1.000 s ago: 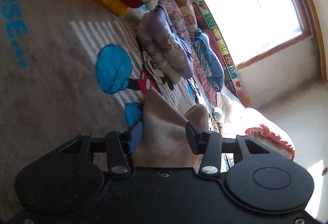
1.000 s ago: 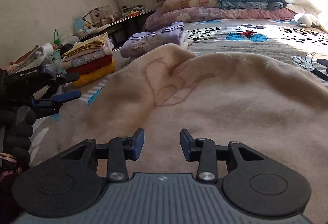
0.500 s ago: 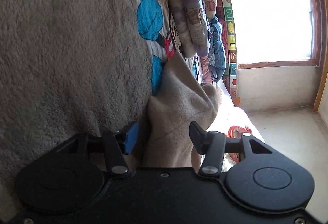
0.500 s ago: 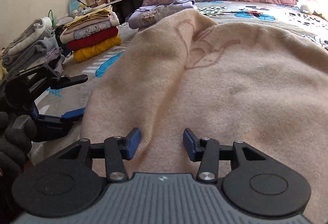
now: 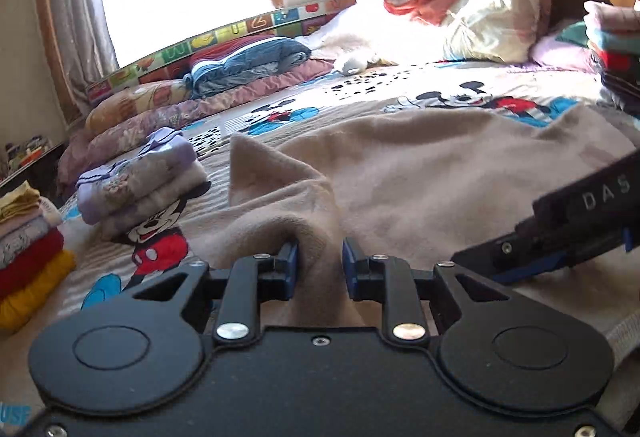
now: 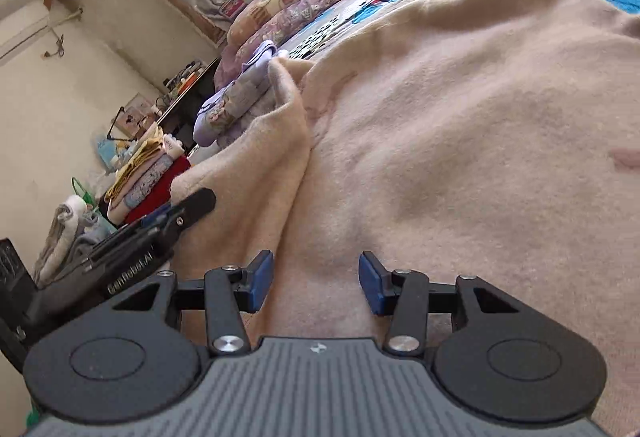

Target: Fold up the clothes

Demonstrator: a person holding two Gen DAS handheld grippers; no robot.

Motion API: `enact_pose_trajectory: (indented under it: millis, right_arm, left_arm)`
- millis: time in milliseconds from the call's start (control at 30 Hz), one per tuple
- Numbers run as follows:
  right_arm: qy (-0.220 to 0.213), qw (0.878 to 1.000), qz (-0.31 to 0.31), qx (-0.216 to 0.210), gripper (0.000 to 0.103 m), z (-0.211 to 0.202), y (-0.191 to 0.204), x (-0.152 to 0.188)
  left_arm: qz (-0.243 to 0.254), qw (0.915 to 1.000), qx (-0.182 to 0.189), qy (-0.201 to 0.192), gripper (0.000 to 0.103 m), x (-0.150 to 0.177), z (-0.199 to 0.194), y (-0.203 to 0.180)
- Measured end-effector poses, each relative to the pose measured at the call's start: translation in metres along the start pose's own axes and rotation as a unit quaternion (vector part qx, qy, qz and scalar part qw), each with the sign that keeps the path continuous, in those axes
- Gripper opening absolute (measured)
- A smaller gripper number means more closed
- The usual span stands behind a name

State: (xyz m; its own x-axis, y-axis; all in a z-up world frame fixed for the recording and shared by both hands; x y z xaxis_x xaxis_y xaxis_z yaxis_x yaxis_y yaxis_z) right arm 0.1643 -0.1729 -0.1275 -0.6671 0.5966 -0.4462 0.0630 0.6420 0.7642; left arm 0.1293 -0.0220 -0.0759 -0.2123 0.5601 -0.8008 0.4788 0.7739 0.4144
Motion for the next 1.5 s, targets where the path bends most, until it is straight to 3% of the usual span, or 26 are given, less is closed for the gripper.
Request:
enact_pose_trajectory:
  millis: [100, 200, 300, 367, 467, 633, 833, 1000, 1133, 1233, 1300, 1367, 1500]
  right_arm:
    - [-0.025, 0.998, 0.056, -0.004, 0.048, -0.010, -0.021, -0.003]
    - [-0.047, 0.996, 0.078, -0.004, 0.048, -0.018, -0.031, -0.005]
    - [-0.056, 0.995, 0.078, 0.001, 0.048, -0.023, -0.033, -0.009]
    - [-0.060, 0.995, 0.073, 0.002, 0.048, -0.026, -0.034, -0.013]
    - [-0.063, 0.995, 0.071, 0.002, 0.049, -0.028, -0.035, -0.015]
    - [-0.059, 0.995, 0.075, -0.001, 0.049, -0.028, -0.038, -0.012]
    - [-0.048, 0.997, 0.052, -0.002, 0.049, -0.024, -0.025, -0.004]
    - [-0.040, 0.998, 0.039, -0.004, 0.051, -0.018, -0.015, 0.001]
    - [-0.020, 1.000, 0.017, -0.007, 0.051, -0.010, -0.004, 0.010]
    - [0.005, 1.000, -0.021, -0.008, 0.052, -0.002, 0.010, 0.026]
    - [0.018, 0.998, -0.057, -0.005, 0.052, 0.002, 0.022, 0.038]
    - [0.028, 0.996, -0.085, -0.005, 0.052, 0.004, 0.032, 0.046]
    - [0.042, 0.990, -0.134, -0.006, 0.053, 0.010, 0.049, 0.061]
  left_arm:
    - [0.064, 0.9976, 0.024, 0.007, 0.022, 0.003, 0.008, -0.027]
    - [0.074, 0.9960, 0.049, 0.010, 0.023, 0.008, 0.021, -0.029]
    - [0.069, 0.9953, 0.068, -0.002, 0.033, 0.007, 0.012, -0.026]
    - [0.047, 0.9952, 0.083, -0.019, 0.040, 0.005, -0.002, -0.021]
    - [0.006, 0.9941, 0.099, -0.043, 0.041, 0.000, -0.025, -0.010]
    - [-0.099, 0.9892, 0.094, -0.055, 0.047, 0.012, -0.042, 0.030]
    - [-0.221, 0.9691, 0.087, -0.067, 0.048, 0.026, -0.061, 0.077]
    - [-0.301, 0.9452, 0.115, -0.054, 0.047, 0.046, -0.042, 0.105]
    - [-0.299, 0.9433, 0.138, -0.043, 0.046, 0.046, -0.019, 0.110]
    - [-0.295, 0.9399, 0.171, -0.020, 0.037, 0.048, -0.001, 0.106]
    - [-0.273, 0.9446, 0.182, -0.002, 0.032, 0.047, 0.004, 0.096]
    - [-0.253, 0.9506, 0.180, -0.004, 0.004, 0.044, 0.000, 0.089]
    - [-0.233, 0.9584, 0.157, -0.051, 0.001, 0.038, -0.029, 0.089]
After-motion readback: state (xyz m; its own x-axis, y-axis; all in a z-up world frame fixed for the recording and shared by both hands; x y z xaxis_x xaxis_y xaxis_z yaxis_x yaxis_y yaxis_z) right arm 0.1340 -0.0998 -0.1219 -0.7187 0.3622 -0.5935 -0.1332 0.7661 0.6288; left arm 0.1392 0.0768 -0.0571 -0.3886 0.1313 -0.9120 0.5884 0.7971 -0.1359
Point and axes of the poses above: each gripper's, at about its wrist camera, not at the fingertips, and z roughly the way its jaws point, y to its left, x to its underside, the point moved 1 cm from there along z, roughly the way its jaws point, and after that the axes turned 7 degrees about z, right-handed, at the moved point
